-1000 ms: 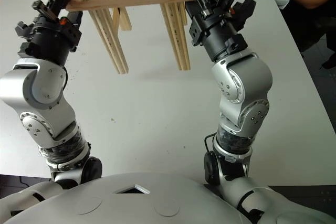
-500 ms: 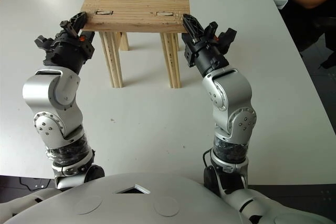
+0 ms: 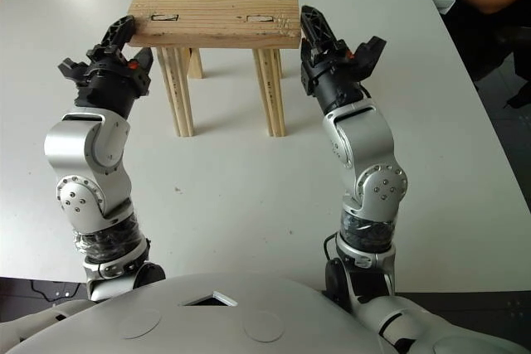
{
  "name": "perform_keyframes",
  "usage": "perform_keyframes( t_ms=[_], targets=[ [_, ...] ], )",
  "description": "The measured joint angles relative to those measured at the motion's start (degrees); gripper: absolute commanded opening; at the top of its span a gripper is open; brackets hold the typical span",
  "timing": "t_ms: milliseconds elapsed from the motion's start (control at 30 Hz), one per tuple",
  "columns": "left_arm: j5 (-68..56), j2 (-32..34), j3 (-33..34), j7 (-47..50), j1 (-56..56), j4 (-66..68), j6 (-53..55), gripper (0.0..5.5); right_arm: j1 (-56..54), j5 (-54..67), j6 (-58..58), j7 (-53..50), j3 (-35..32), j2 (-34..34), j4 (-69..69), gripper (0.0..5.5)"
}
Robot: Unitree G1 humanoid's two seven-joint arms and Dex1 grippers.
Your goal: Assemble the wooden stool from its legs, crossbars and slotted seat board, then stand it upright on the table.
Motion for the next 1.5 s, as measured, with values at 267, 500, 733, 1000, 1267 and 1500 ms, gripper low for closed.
perform_keyframes(
  t_ms=[267, 500, 733, 1000, 1267, 1500],
  targets=[
    [23.0, 18.6, 2.5, -11.0, 1.1, -0.7, 6.3, 2.60, -9.0, -29.0, -0.2, 6.3, -1.8, -13.5, 8.6, 3.66],
    [54.4, 23.0, -4.3, -12.7, 5.0, 5.9, 1.8, 2.60, -6.3, -55.3, -1.4, 7.3, 8.9, -16.9, 15.0, 3.66],
    [76.6, 11.5, -13.0, -12.5, 10.3, 29.2, -7.6, 2.60, 0.0, -76.0, -9.2, 7.6, 19.2, -7.6, 29.2, 3.66],
    [83.0, 7.9, -10.2, -17.7, 1.7, 39.2, -14.5, 2.60, -2.4, -84.6, -15.8, 8.7, 16.5, -0.9, 37.5, 3.66],
    [84.2, 6.3, -7.2, -22.3, 1.0, 43.9, -15.6, 3.24, -4.2, -89.1, -18.6, 9.6, 14.4, 3.5, 42.4, 3.69],
    [85.1, 6.4, -5.2, -25.4, -2.2, 45.4, -15.5, 3.24, -4.6, -91.7, -19.7, 8.1, 12.4, 7.6, 43.9, 3.69]
  ],
)
